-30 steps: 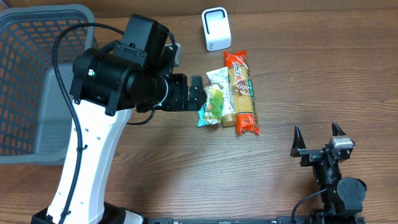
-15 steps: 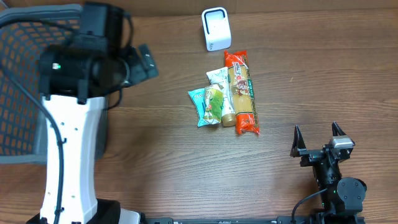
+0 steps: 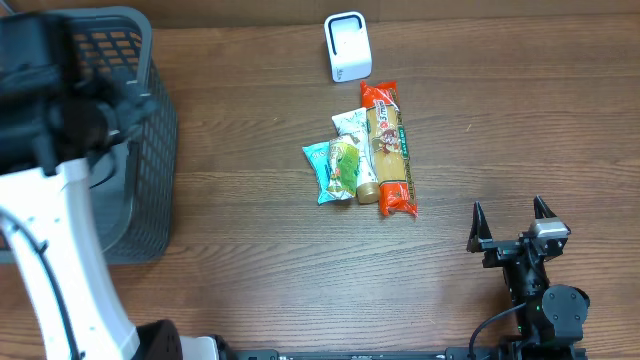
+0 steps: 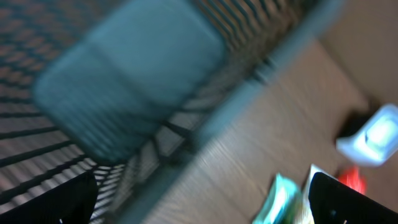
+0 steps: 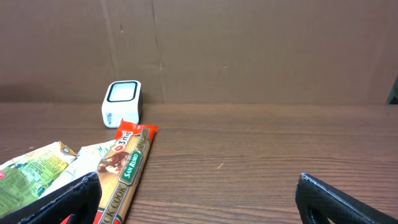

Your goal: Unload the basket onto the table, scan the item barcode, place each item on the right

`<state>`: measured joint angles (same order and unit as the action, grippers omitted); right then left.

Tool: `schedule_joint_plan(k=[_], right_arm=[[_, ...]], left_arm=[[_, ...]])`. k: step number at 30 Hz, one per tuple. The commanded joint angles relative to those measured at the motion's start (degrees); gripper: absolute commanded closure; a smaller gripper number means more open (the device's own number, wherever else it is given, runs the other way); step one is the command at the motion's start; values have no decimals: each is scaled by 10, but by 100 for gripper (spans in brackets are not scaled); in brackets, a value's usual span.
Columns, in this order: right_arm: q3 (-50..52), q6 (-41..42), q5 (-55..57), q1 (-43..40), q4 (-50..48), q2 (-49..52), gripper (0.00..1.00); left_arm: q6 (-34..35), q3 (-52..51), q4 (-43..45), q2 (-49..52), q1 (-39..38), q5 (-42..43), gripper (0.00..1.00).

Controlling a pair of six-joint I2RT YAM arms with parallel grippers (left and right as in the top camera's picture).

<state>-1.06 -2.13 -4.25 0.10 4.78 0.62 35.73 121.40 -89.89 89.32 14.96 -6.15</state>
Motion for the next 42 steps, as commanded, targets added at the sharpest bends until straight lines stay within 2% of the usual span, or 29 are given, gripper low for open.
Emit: schedule_joint_plan(k=[1, 6, 9, 15, 16, 18, 21, 24, 26, 30, 31, 37, 42], right_arm=[[6, -7, -3, 2, -2, -5, 0], [6, -7, -3, 2, -2, -5, 0], [6, -7, -3, 2, -2, -5, 0], [6, -7, -3, 2, -2, -5, 0], [6, -7, -3, 2, -2, -5, 0], [6, -7, -3, 2, -2, -5, 0], [6, -7, -3, 2, -2, -5, 0], [6, -7, -3, 2, -2, -5, 0], [6, -7, -3, 2, -2, -5, 0], [6, -7, -3, 2, -2, -5, 0], [6, -7, -3, 2, -2, -5, 0], [6, -7, -3, 2, -2, -5, 0], [6, -7, -3, 2, -4, -5, 0]], left_arm=[[48, 10, -12, -36, 68, -41, 0], [70, 5, -69, -32, 126, -42, 0], [28, -4, -69, -32, 128, -4, 0], [-92, -4, -69, -40, 127, 160, 0], [-117, -4, -69, -43, 127, 189, 0], [-211, -4, -69, -51, 114, 286, 0], [-268, -5, -69, -60, 77, 362, 0], [-256, -5, -69, -64, 4, 351, 0], [-208, -5, -67, -56, -55, 275, 0], [-77, -5, -67, -36, -105, 123, 0], [-60, -5, -66, -30, -112, 111, 0], [-4, -5, -47, 16, -124, 111, 0], [-37, -5, -39, 59, -128, 182, 0]])
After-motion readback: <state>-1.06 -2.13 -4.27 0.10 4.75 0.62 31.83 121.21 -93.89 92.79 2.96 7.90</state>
